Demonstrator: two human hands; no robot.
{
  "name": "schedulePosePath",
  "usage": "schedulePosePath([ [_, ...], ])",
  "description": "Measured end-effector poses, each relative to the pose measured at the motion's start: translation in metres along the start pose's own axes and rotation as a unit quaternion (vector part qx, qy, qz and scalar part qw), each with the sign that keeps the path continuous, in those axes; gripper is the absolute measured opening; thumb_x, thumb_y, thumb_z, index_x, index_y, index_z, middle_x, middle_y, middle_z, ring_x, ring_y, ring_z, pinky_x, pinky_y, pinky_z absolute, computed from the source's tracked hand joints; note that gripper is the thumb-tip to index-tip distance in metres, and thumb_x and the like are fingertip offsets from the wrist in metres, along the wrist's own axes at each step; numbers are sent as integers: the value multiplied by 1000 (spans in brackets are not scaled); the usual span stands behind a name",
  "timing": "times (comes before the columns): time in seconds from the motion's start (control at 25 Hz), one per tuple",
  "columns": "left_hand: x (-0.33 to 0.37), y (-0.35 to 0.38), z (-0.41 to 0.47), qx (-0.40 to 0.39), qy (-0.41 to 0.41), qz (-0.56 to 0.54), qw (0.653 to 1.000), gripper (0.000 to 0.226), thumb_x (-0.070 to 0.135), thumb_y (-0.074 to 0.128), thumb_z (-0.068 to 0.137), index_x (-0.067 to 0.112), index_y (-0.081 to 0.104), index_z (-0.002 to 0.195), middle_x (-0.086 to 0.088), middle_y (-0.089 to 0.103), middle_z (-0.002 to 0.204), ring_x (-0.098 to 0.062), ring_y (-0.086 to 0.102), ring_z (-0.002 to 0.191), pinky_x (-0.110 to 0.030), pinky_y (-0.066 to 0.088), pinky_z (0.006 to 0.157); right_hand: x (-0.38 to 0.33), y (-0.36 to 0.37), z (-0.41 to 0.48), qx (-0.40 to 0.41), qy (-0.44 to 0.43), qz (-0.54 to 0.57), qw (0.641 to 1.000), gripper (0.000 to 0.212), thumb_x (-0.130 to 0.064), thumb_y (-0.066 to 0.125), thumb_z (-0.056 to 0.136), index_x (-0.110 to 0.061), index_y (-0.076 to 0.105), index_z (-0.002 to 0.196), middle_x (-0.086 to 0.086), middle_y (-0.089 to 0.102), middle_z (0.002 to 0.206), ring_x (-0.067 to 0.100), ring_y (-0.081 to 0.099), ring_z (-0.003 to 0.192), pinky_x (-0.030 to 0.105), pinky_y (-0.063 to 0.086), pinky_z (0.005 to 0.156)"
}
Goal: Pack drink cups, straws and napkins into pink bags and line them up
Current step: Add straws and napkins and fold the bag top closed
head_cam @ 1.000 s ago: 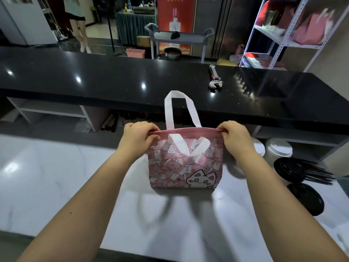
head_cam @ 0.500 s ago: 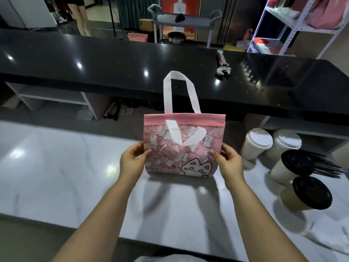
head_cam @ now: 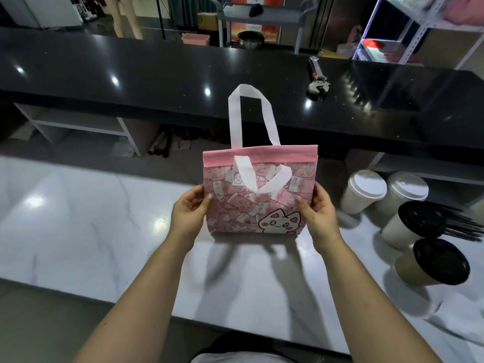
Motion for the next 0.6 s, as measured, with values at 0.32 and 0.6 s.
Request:
schedulePosePath([
  [0.32,-1,12,8,-54,-28,-7,998,22,25,69,83,18,66,105,-3,75,95,-18,72,89,-29,58,72,-2,9,4,-22,21,-42,999,31,2,60,90,-23,61,109,-7,74,98,7,69,93,19,54,75],
  [0.6,-47,-28,-12,30,-66,139,988,31,-8,73,75,22,68,83,14,73,76,1,69,71,-10,50,60,50,-19,-29,53,78,-82,992,28,11,68,78,-12,68,94,6,72,95,8,67,83,15,53,72],
])
Point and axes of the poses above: each hand's wrist, its own z-axis towards the middle knuckle, its own y-axis out of the palm, x = y × z, the point moved 10 cm from there along z, towards the middle knuckle
